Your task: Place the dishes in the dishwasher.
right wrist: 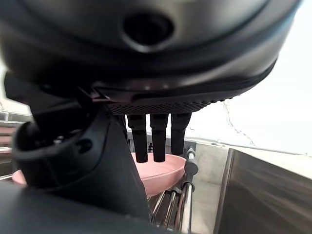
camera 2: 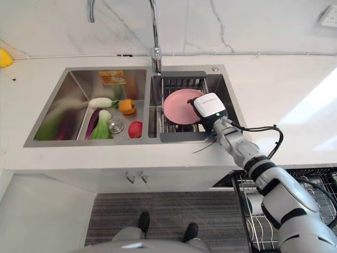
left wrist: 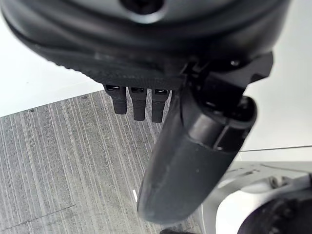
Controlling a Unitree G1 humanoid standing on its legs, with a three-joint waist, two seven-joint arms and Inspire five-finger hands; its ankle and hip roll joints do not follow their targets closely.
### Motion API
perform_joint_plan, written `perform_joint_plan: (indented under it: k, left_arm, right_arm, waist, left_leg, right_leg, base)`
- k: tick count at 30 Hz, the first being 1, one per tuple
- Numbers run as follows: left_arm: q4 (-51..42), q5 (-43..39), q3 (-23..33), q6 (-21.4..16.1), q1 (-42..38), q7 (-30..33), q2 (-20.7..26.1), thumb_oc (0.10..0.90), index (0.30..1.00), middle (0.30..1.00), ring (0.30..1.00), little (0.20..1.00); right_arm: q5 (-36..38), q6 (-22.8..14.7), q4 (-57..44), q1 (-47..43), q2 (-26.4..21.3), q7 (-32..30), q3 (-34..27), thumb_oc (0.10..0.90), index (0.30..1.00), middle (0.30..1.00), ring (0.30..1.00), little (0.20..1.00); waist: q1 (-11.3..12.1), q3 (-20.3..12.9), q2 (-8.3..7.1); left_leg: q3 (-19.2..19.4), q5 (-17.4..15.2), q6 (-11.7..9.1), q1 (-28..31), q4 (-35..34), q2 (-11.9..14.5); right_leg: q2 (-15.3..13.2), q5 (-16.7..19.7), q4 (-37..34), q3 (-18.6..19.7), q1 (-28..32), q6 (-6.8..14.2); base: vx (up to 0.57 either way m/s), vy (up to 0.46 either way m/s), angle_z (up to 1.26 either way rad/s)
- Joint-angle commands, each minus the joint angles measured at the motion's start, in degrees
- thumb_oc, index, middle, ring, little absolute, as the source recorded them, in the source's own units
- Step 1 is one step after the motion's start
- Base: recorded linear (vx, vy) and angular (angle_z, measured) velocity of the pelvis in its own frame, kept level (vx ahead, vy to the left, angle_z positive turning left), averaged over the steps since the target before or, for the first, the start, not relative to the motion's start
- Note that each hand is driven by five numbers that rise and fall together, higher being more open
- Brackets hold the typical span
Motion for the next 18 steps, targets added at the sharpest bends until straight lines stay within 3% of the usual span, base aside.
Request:
perform_joint_plan:
  k: [1,8,18]
  left_arm:
    - [2.9,3.8,-7.7,-0.6,-4.4,2.2,1.3,0.8,0.9,0.9,0.9,0.9]
    - [1.8,5.6,-8.3,-0.5,-4.4,2.8,2.0,0.8,0.9,0.9,0.9,0.9]
    - [2.8,6.0,-7.1,-0.3,-3.3,2.9,1.9,0.8,0.9,0.9,0.9,0.9]
  right_arm:
    - [0.0,1.3,1.9,-5.8,0.6,-5.2,-1.0,0.4,0.3,0.3,0.3,0.3]
    - [3.9,1.1,0.7,-4.2,1.9,-6.0,-4.3,0.4,0.3,0.3,0.3,0.3]
    - [8.5,-1.3,-4.2,-5.1,-0.9,-0.6,-3.2,0.4,0.3,0.3,0.3,0.3]
  waist:
    - [3.1,-0.3,1.42]
    - [2.8,-0.3,1.54]
    - [2.4,-0.5,0.88]
  left_leg:
    - [-6.2,-4.3,-2.0,0.8,-0.8,3.4]
    - [-6.2,-4.5,-1.9,1.0,-0.8,3.5]
    - [-5.7,-4.8,-2.1,1.8,-0.8,3.9]
  right_leg:
    - [-4.7,-5.0,1.0,-0.3,2.2,5.6]
    - [-4.5,-5.1,1.0,0.0,2.4,5.5]
    - [-4.2,-5.4,1.0,0.2,2.9,5.3]
  base:
    - [0.0,0.0,0.0]
    - [0.0,0.0,0.0]
    - [0.0,0.0,0.0]
